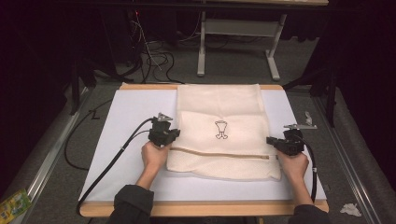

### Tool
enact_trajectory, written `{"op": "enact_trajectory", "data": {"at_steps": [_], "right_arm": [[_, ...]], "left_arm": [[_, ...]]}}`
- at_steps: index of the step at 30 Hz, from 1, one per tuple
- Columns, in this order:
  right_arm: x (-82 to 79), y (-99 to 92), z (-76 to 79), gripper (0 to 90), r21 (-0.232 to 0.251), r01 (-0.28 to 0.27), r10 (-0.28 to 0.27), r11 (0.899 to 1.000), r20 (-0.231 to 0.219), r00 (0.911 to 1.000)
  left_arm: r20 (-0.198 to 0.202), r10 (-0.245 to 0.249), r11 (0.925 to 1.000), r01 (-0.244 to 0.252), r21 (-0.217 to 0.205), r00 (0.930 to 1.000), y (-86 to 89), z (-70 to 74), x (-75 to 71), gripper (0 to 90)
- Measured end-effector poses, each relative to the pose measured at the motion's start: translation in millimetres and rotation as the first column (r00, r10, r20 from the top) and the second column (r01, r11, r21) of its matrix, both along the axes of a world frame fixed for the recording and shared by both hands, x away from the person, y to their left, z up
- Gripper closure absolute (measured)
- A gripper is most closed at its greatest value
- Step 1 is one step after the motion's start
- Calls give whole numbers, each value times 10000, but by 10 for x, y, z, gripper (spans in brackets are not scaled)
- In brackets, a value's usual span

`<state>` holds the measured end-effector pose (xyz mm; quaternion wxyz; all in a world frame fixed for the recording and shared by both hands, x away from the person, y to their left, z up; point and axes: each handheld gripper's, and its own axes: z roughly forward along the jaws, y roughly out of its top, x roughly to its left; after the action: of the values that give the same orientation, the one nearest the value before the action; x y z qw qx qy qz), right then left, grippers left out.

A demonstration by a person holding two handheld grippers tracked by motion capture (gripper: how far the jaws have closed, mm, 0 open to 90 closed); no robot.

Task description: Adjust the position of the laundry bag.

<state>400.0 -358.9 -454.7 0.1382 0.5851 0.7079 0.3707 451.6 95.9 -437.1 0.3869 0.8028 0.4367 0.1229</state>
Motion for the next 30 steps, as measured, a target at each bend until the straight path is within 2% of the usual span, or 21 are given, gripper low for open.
{"op": "enact_trajectory", "data": {"at_steps": [2,8,13,18,22,30], "right_arm": [[-1,40,14,874,46,-135,135,9999,114,9998],[18,201,-1,874,24,-552,551,9985,219,9982],[14,305,-2,874,44,-782,781,9969,299,9965],[15,441,-8,873,26,-1052,1051,9944,321,9939],[0,496,5,873,4,-1132,1131,9936,323,9931],[-21,596,-9,872,0,-1249,1248,9922,391,9914]], "left_arm": [[106,85,10000,-85,38,9999,46,1,-19,854],[65,283,9996,-283,-5,9996,222,-24,-63,853],[194,380,9989,-385,263,9991,328,-27,-122,851],[202,600,9977,-606,307,9980,434,-45,-147,850],[268,608,9967,-621,516,9978,477,-55,-174,848],[300,707,9959,-722,543,9970,582,-80,-236,848]]}}
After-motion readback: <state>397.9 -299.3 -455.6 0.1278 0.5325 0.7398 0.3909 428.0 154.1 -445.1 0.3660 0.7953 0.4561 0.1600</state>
